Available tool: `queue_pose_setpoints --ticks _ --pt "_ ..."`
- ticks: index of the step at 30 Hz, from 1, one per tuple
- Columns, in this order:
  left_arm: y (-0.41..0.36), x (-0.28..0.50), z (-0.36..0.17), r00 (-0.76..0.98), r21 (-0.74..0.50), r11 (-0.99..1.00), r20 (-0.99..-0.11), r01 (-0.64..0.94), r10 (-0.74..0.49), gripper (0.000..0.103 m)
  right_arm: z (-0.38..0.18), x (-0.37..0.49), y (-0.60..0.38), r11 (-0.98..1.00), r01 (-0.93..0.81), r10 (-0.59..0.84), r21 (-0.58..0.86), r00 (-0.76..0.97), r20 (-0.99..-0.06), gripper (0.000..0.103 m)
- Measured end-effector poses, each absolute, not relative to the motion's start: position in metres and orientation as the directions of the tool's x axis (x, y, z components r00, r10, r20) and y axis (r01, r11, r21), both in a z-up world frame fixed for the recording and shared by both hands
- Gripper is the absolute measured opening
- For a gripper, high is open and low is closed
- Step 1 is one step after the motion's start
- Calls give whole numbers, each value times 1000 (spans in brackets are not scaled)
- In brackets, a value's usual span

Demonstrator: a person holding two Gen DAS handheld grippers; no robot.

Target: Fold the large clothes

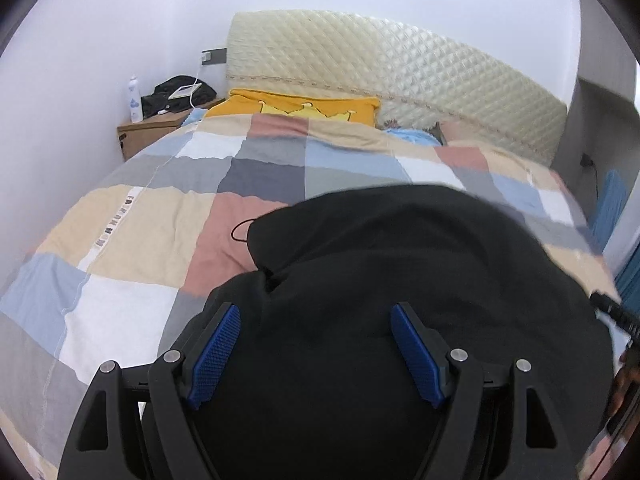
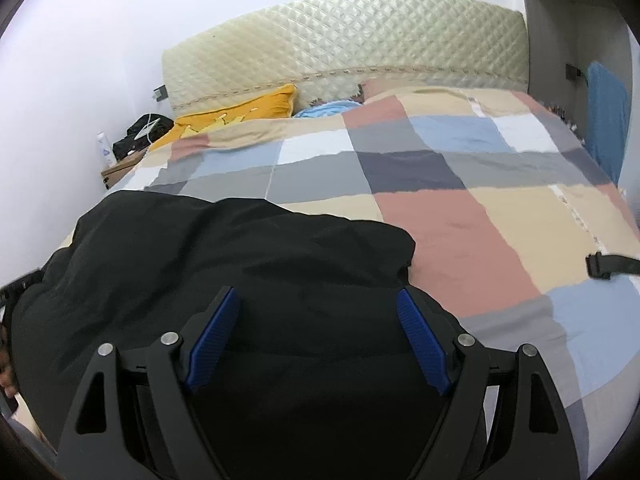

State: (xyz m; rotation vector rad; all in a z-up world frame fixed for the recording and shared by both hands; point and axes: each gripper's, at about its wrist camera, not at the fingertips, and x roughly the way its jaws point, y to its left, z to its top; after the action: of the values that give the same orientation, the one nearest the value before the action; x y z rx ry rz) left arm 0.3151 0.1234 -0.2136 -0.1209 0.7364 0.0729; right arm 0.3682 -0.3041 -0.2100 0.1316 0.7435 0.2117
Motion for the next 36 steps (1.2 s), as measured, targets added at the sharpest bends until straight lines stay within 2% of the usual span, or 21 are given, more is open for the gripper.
queue_pose_setpoints --ticks 3,8,17,22,28,36 --pt "117 311 -219 740 -37 995 -670 -98 48 78 -226 371 -307 961 -138 268 241 689 -673 82" --pt "116 313 -231 714 -29 994 -698 -106 56 80 -238 371 -300 969 -143 243 201 693 -678 84" --pt "116 304 -229 740 -33 991 -668 -131 76 80 -237 356 -303 980 -98 193 176 709 -678 84" --pt "111 296 -211 756 -38 988 -649 -149 89 80 -210 333 -301 984 -107 174 144 764 -621 84" --pt "95 272 -166 812 -24 987 -571 -159 117 80 -167 303 -305 970 -114 217 214 799 -560 84" --pt "65 232 -78 860 -18 995 -505 -93 72 80 -65 261 -292 963 -172 247 209 871 -424 85"
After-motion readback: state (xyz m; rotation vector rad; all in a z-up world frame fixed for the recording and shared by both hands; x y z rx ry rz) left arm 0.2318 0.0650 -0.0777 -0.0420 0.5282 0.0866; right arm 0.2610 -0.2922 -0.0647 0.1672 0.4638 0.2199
